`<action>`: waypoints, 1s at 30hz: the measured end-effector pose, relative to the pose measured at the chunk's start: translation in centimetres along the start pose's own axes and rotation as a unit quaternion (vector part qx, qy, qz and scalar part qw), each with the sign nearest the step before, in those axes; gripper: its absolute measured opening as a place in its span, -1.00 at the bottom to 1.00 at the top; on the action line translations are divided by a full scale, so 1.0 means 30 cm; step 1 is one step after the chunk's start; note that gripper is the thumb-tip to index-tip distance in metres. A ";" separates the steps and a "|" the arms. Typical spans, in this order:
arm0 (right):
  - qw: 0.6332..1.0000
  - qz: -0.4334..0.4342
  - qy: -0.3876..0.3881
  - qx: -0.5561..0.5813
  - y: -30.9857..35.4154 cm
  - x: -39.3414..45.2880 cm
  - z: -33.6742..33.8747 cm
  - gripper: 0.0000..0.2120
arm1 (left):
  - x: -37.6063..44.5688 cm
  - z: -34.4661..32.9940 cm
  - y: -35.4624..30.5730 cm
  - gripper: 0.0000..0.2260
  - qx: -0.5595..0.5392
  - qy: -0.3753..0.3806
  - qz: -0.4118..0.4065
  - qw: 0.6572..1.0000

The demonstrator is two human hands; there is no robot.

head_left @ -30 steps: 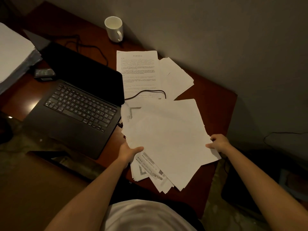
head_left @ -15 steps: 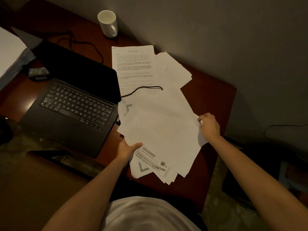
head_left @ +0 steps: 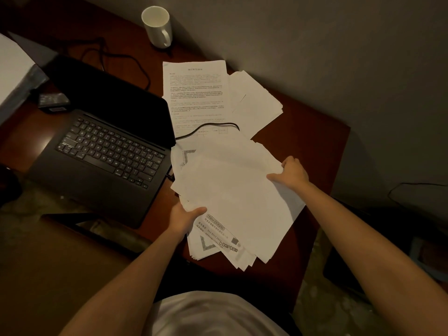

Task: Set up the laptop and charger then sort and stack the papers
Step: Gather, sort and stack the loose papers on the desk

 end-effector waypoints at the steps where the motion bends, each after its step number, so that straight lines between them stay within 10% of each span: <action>1: 1.000 -0.013 -0.001 0.003 -0.006 -0.003 -0.002 -0.30 | 0.002 0.001 0.000 -0.69 -0.001 -0.001 -0.001 1.000; 14: 0.978 -0.050 0.078 0.185 -0.094 -0.111 -0.054 -0.53 | 0.007 0.000 0.001 -0.69 -0.023 0.008 -0.001 1.000; 21: 0.888 -0.199 0.022 0.415 -0.276 -0.230 -0.132 -0.66 | 0.011 -0.004 -0.003 -0.65 -0.033 0.013 -0.003 0.999; 25: 0.870 -0.256 0.124 0.402 -0.231 -0.320 -0.295 -0.70 | 0.014 0.005 -0.001 -0.60 -0.014 0.020 0.032 0.999; 30: 0.885 -0.227 0.048 0.403 -0.145 -0.352 -0.354 -0.64 | 0.007 0.010 -0.017 -0.64 -0.039 0.016 0.045 0.998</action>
Point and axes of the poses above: each hand's wrist, its own x-axis towards the middle knuckle, its own z-axis out of the back of the hand, y = z × x, the point moved 3 cm from there along x, towards the middle knuckle, and after that the axes turned 10 degrees about y, right-handed, at the moved point
